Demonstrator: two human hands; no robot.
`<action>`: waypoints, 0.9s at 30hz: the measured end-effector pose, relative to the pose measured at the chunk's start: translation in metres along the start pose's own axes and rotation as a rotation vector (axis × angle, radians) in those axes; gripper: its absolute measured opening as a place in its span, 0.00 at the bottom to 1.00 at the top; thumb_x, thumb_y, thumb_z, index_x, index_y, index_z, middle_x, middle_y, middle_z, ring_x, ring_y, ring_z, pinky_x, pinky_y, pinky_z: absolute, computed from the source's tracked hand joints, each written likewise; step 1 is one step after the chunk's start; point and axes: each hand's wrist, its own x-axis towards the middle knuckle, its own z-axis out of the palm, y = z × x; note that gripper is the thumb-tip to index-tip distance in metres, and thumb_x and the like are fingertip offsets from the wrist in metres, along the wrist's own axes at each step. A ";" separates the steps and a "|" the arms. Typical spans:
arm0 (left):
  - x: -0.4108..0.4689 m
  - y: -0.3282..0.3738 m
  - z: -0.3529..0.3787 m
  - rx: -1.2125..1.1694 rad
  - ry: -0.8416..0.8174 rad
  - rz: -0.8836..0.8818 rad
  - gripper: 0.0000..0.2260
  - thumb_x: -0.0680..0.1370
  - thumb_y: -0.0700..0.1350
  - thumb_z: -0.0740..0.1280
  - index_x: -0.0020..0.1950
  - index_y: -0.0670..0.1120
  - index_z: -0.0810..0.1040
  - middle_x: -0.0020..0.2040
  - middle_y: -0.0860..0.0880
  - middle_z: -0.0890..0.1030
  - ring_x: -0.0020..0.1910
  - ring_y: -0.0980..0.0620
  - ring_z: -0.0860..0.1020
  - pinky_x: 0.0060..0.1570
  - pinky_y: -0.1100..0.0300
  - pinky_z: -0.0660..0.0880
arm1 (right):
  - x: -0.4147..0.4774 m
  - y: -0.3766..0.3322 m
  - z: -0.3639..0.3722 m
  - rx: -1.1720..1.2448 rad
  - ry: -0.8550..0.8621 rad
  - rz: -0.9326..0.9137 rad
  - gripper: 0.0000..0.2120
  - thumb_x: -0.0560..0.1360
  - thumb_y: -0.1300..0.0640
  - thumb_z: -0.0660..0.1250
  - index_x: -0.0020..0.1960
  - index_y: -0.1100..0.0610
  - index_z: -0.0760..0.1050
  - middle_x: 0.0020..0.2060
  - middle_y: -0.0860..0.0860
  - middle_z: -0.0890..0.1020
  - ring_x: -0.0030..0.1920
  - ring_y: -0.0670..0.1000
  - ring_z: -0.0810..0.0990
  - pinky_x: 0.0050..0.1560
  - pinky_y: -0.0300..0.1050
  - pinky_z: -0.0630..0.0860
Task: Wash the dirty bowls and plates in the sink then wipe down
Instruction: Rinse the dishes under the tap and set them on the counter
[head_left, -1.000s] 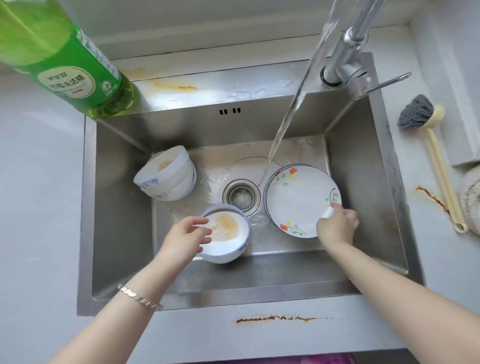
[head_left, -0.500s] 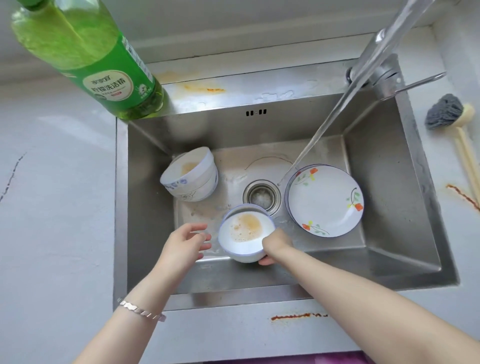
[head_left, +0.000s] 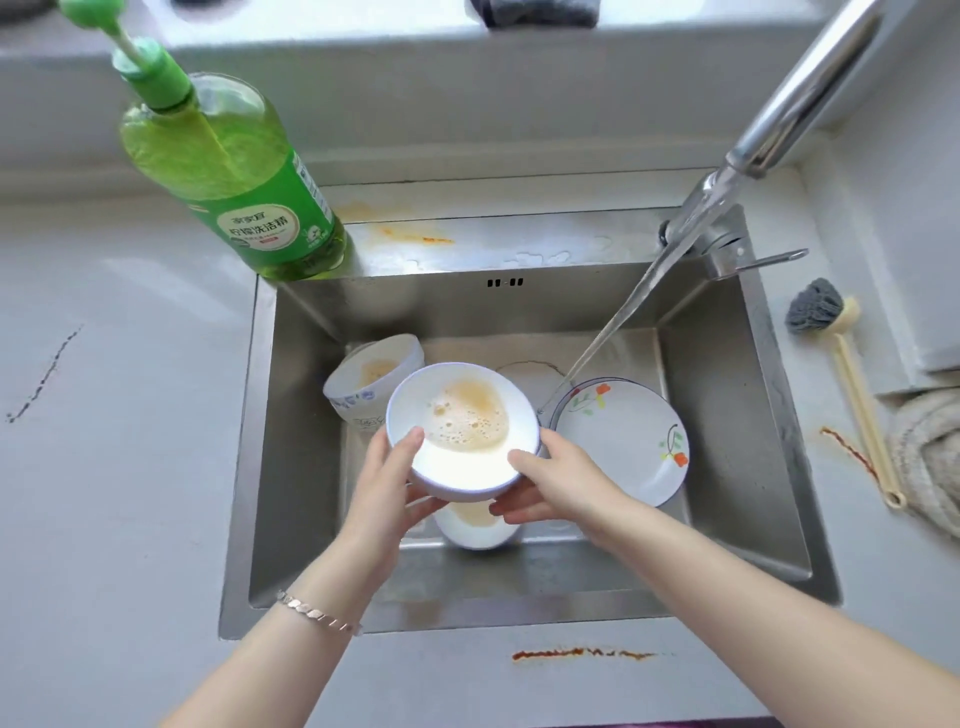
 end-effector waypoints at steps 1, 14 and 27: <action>0.001 0.007 0.001 0.017 0.040 0.032 0.08 0.80 0.49 0.59 0.58 0.58 0.71 0.55 0.51 0.79 0.52 0.46 0.80 0.44 0.54 0.78 | -0.002 -0.003 -0.001 -0.029 -0.018 -0.001 0.15 0.80 0.60 0.55 0.66 0.58 0.63 0.42 0.59 0.80 0.34 0.53 0.81 0.39 0.44 0.80; 0.021 0.074 -0.007 0.974 0.283 0.306 0.33 0.64 0.56 0.55 0.70 0.65 0.58 0.56 0.41 0.74 0.58 0.43 0.69 0.55 0.51 0.71 | -0.018 0.004 -0.060 -0.138 0.129 0.013 0.18 0.78 0.64 0.57 0.68 0.63 0.65 0.37 0.53 0.77 0.34 0.49 0.77 0.31 0.34 0.73; 0.009 0.054 0.006 0.745 0.131 0.268 0.27 0.64 0.56 0.59 0.63 0.60 0.70 0.55 0.54 0.77 0.55 0.49 0.76 0.52 0.52 0.75 | -0.031 -0.006 -0.053 -0.726 0.023 -0.450 0.25 0.73 0.60 0.64 0.70 0.55 0.66 0.62 0.50 0.75 0.63 0.46 0.72 0.64 0.31 0.63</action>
